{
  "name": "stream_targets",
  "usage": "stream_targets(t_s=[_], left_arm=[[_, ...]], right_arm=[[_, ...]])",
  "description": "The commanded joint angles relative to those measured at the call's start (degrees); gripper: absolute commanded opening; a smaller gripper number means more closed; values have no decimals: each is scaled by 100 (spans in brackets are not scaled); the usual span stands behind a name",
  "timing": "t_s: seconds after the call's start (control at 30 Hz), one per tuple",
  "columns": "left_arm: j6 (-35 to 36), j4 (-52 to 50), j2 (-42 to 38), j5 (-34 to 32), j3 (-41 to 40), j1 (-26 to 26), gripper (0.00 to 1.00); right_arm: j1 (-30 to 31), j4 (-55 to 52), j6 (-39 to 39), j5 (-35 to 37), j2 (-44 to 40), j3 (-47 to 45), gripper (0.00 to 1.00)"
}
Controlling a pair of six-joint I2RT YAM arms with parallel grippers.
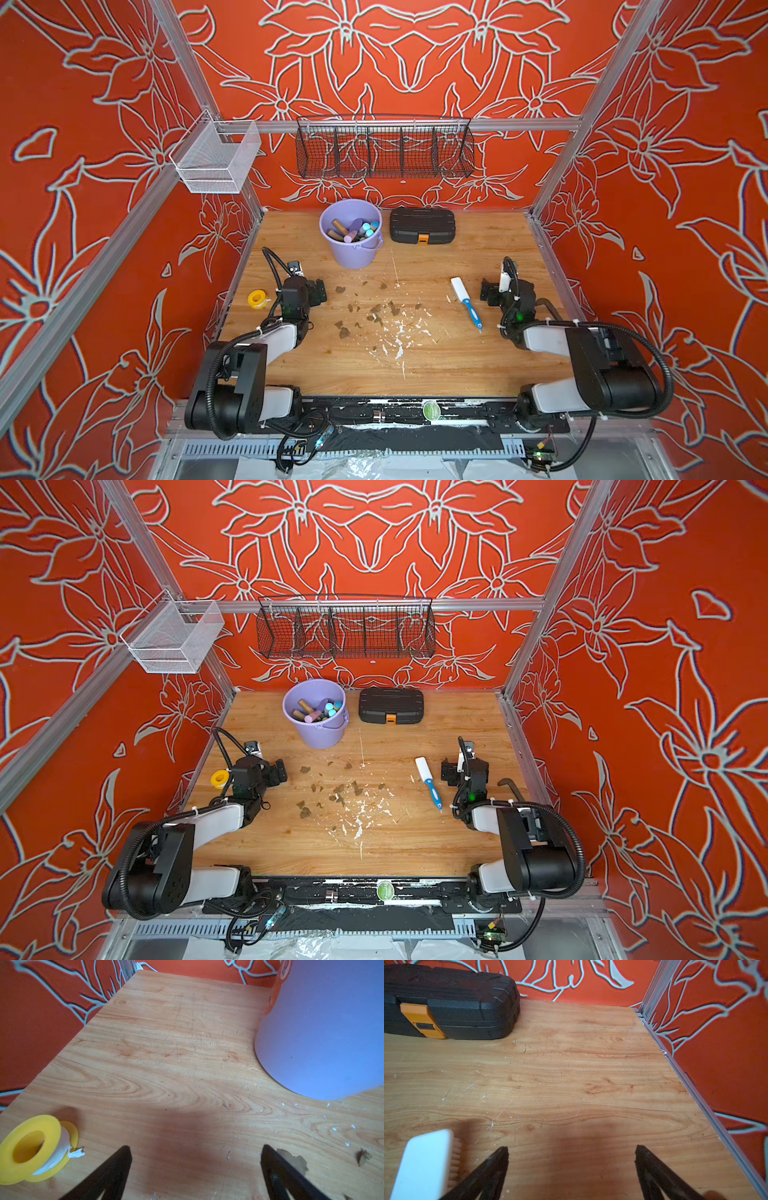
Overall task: Brush the soil off the hand trowel and place it into the bucket
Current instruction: Reset both arms
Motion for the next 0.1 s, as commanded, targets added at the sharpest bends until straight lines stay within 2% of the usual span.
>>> stream_targets(t_s=[0.0,0.07], left_arm=[[88,-21,29,43,8,-3,97],[88,-28,28,49,9,-3,97]], right_arm=[[-41,-57,17,-177,91,163,97],[-56,-151,7,-198,-11,125,97]])
